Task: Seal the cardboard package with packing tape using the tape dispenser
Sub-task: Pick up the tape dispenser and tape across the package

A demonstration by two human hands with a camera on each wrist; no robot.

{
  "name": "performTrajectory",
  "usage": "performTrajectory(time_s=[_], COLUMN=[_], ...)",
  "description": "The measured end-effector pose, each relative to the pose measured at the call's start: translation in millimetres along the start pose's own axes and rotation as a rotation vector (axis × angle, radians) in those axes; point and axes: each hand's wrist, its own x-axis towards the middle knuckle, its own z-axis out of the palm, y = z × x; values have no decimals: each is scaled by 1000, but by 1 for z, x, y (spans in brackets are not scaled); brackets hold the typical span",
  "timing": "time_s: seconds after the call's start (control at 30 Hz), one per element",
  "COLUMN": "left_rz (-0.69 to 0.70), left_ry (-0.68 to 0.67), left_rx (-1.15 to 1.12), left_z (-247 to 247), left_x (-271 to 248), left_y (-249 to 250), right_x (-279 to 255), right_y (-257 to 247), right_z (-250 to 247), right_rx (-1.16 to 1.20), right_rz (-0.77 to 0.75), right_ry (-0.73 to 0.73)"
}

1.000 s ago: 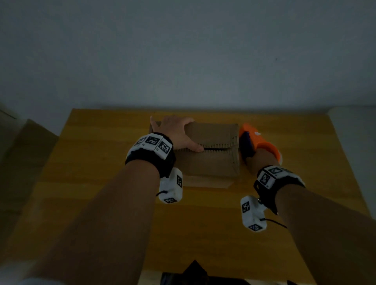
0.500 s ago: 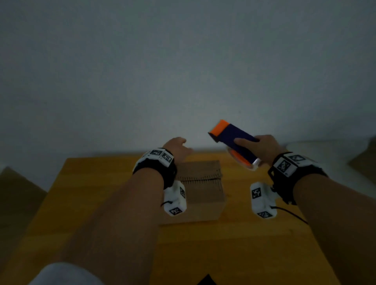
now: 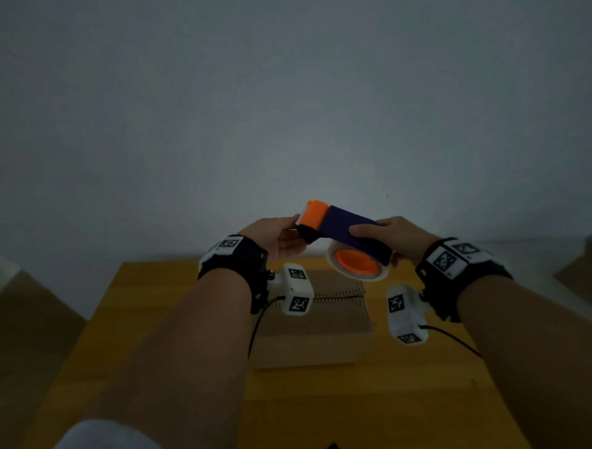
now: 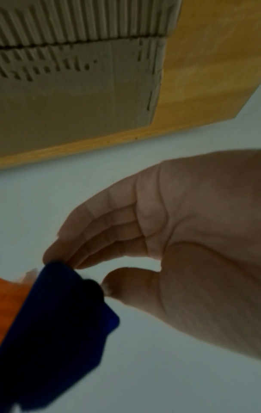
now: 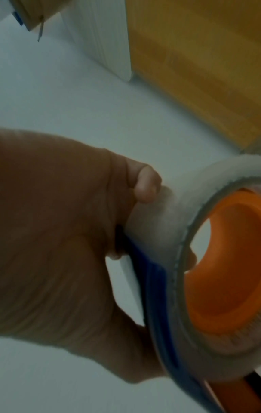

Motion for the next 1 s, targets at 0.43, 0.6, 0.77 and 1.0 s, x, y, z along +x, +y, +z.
performTrajectory(time_s=[0.43,0.6,0.77,1.0], left_rz=[20,17,19,-7], left_ry=[22,60,117,281], left_rx=[-93,-121,-136,140], left_z=[-22,-26,-28,-37], left_x=[-17,-23,-26,-20], left_y=[-4,-6,-9,-19], right_x=[-3,-4,-4,-9], right_y=[-16,-17,-18,-25], right_z=[19,23,26,33], right_rx=[14,39,30,-153], right_rz=[-57,-63,-71,-103], right_ry=[-41,-72,-92,-214])
